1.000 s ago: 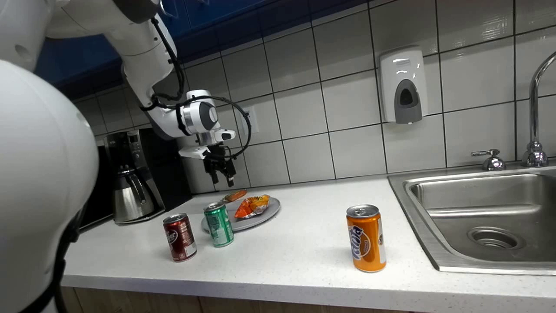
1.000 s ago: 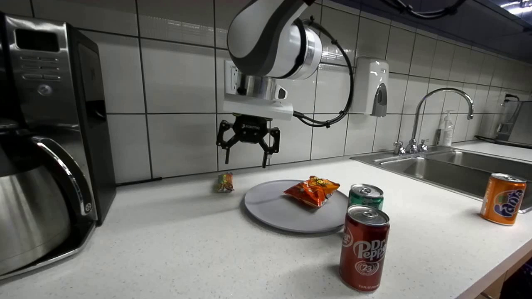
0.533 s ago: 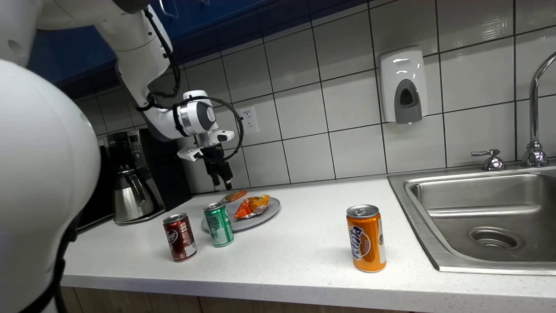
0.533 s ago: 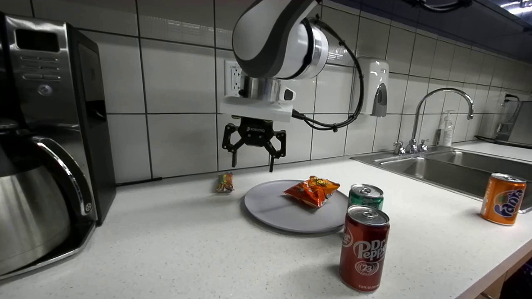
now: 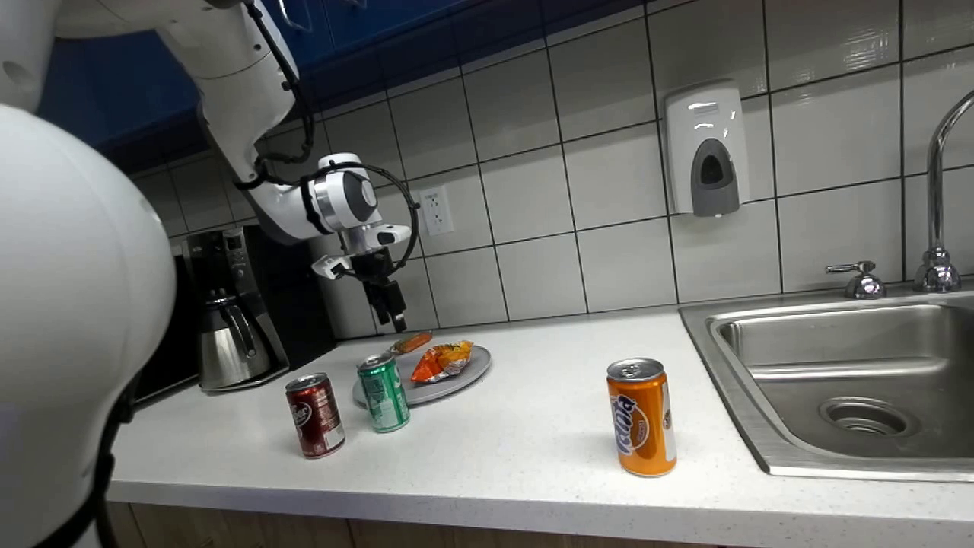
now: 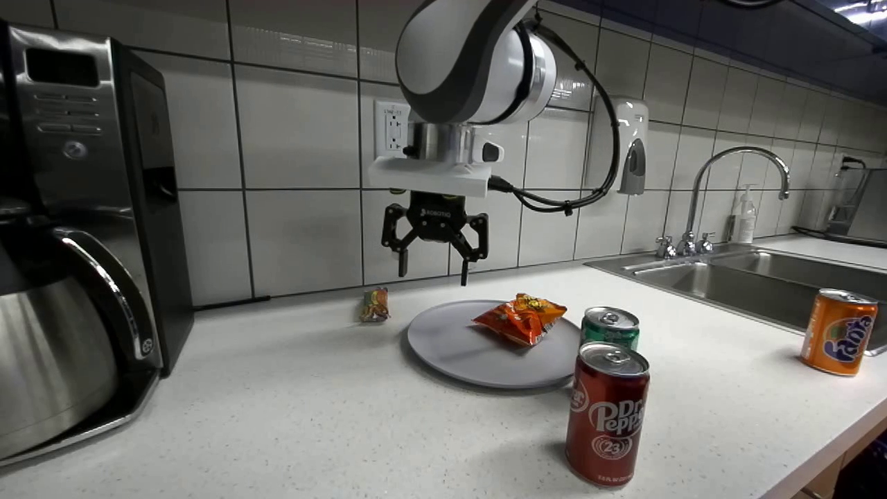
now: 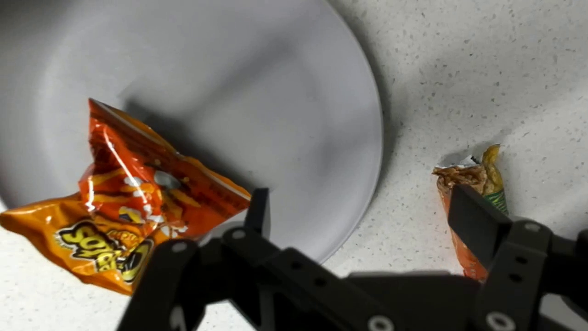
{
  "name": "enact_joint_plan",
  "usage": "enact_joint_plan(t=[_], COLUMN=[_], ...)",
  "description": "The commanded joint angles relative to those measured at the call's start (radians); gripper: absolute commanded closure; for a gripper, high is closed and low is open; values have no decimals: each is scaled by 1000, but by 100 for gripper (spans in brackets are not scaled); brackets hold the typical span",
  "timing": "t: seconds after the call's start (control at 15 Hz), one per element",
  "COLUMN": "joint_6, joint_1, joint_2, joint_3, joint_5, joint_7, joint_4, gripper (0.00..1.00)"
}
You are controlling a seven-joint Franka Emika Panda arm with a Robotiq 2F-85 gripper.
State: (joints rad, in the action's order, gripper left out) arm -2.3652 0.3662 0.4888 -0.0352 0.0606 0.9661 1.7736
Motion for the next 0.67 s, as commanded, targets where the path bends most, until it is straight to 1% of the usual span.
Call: enact_joint_plan(t=[0.0,0.33,0.6], joint_6=[66,110,121], joint_1=[1,-5,-11], joint_2=[-64,-74,-81], joint_3=[-5,-4,-9], joint_5=[41,64,86], joint_7=[88,180,271], joint_4=[44,53,72], gripper=[0,0,0])
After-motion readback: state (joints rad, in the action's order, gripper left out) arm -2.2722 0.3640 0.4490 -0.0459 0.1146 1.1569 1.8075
